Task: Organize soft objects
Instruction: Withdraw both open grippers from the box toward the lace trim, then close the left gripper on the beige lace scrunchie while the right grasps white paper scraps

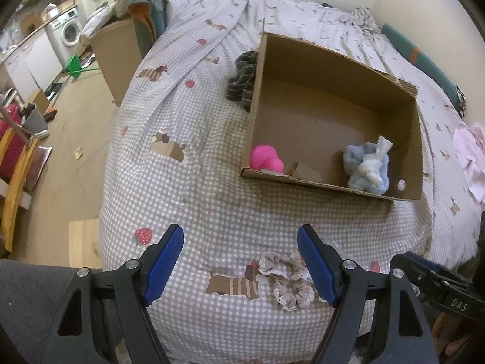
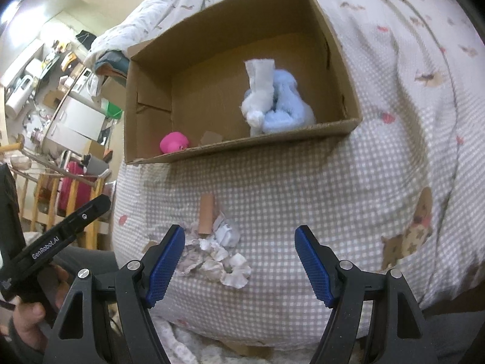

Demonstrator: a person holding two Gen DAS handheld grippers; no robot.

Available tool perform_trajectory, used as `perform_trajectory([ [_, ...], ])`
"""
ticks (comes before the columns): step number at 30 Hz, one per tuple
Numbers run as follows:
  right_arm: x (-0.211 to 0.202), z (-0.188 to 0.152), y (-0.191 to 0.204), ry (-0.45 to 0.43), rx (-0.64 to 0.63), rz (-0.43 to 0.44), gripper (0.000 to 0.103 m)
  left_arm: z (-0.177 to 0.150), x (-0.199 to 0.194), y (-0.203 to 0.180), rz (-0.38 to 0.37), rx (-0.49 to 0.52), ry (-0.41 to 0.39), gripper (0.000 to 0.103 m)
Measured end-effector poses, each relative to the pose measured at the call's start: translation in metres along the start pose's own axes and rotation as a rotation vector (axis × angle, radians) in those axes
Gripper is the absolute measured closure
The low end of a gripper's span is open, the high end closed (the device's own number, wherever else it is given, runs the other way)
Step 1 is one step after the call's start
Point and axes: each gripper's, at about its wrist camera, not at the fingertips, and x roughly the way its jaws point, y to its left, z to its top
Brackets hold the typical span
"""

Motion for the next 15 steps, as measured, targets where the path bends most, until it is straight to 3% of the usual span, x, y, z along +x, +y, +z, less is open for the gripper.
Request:
perform_trajectory([
  [7,0.029,-0.001,0.000,0.110,0.056,0.077,0.024,0.001,0.004,0.008,0.004,-0.026,0.011,0.028],
  [11,0.053,-0.006,0.012,0.200,0.021,0.067,0.024,0.002,0.007,0.011,-0.004,-0.048,0.024,0.028],
  [15,0.079,-0.015,0.027,0.282,-0.054,0.000,0.024,0.002,0.011,0.013,-0.008,-0.065,0.035,0.028],
])
